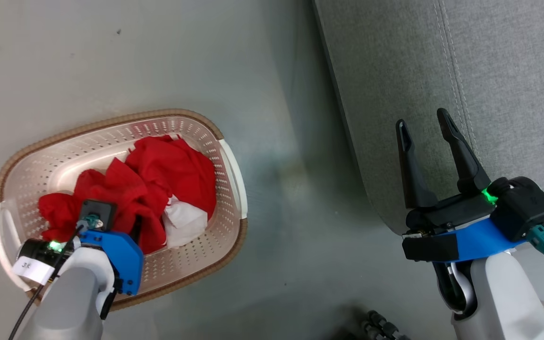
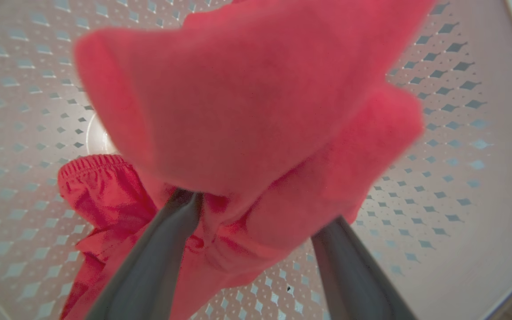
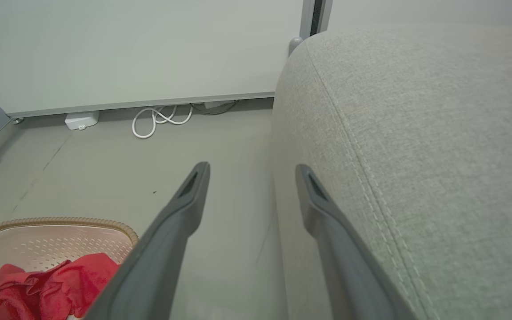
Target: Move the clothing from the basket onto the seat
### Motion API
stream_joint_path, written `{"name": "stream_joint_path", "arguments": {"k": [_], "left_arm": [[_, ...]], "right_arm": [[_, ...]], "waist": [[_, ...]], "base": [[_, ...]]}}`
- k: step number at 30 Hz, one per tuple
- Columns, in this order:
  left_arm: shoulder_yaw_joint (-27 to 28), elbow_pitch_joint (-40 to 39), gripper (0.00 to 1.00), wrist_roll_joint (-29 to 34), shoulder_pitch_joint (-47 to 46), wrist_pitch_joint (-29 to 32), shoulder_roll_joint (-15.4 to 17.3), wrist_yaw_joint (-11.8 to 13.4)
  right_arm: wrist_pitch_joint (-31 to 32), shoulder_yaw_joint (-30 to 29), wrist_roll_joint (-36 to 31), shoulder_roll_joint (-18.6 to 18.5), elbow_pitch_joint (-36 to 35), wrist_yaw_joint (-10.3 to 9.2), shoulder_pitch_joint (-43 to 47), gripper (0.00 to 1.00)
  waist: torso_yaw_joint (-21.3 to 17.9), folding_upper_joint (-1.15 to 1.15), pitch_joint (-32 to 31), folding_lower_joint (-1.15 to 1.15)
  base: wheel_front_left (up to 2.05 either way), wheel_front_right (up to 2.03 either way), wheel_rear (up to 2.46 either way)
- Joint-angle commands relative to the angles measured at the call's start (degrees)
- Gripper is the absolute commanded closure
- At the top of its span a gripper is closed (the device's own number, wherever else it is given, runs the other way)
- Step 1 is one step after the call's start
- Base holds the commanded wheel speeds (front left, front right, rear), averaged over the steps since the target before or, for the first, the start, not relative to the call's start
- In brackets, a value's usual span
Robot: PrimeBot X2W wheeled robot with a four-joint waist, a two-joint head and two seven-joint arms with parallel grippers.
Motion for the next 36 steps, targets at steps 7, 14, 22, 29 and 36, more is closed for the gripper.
{"name": "stream_joint_path", "arguments": {"k": [7, 14, 22, 29, 36], "left_arm": [[0.03, 3.14, 1.0, -1.49, -3.9, 0.77, 1.02, 0.14], [-1.07, 4.83, 1.0, -2.56, -4.66, -1.28, 0.2, -0.07], [-2.99, 7.05, 1.0, -3.97, -4.31, -4.45, -2.84, -0.17], [-9.91, 6.15, 1.0, -6.59, -1.76, -6.23, -6.18, -0.08], [-20.69, -0.06, 1.0, -13.79, -0.53, -6.27, -7.93, -0.09]], "right_arm": [[-0.23, 0.5, 1.45, -0.04, -0.35, 0.03, -1.48, 0.0], [-0.22, 0.48, 0.93, -0.04, 0.22, 0.03, -1.75, 0.0], [-0.22, -0.91, -1.7, -0.08, 1.79, 0.02, -1.22, 0.0], [-0.23, -2.73, -4.69, -0.09, 3.83, 0.03, 1.36, 0.0], [-0.23, -4.13, -7.72, -0.1, 6.55, 0.03, 5.84, 0.0]], "waist": [[-2.16, 0.0, 2.66, -0.01], [-1.41, 0.0, 1.71, -0.01], [2.44, 0.0, -4.92, -0.01], [7.71, 0.0, -15.31, -0.01], [14.15, 0.0, -27.82, -0.01]], "base": [[0.0, 0.0, 0.0], [0.0, 0.0, 0.0], [0.0, 0.0, 0.0], [0.0, 0.0, 0.0], [0.0, 0.0, 0.0]]}}
